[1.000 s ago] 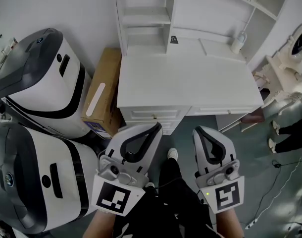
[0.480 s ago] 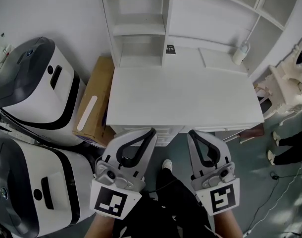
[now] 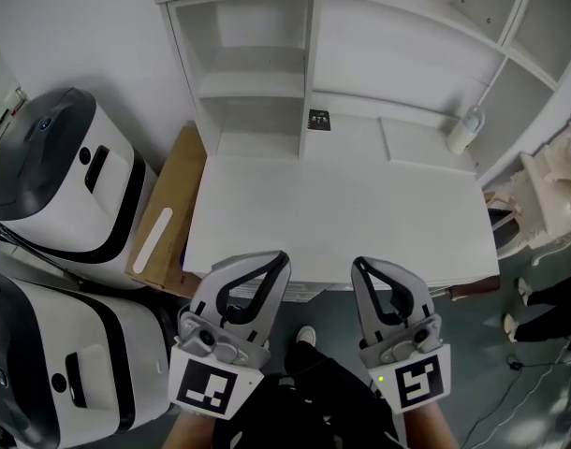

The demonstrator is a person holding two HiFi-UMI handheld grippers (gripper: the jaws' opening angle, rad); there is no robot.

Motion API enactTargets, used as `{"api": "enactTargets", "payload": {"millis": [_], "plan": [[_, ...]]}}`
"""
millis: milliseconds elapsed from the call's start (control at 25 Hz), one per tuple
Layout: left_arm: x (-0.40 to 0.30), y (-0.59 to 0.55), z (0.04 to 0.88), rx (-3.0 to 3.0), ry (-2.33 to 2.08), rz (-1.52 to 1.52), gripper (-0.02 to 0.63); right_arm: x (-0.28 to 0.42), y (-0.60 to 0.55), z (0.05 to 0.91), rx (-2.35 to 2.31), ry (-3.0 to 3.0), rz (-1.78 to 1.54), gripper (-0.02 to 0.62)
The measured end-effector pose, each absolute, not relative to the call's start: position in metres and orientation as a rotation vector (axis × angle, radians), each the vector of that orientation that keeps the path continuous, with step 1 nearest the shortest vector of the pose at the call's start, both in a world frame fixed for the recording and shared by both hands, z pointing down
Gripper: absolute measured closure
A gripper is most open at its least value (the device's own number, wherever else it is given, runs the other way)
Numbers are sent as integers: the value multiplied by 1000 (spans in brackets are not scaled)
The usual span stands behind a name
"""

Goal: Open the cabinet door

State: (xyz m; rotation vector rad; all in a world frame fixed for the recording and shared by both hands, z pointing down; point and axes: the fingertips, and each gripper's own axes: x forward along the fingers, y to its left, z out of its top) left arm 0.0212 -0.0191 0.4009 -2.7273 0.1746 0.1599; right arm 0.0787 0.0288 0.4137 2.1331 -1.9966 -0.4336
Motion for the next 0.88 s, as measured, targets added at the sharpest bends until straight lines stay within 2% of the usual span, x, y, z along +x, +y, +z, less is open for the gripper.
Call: {"api": "enactTargets", "payload": {"millis": [560,880], "plan": [[100,-55,399,-2725,267,108,607,163,-7,413,2085,-2069,-423,600],[121,-58,397,-2710,279,98,607,183,-17,414,2046,-2096,-439,600]]}}
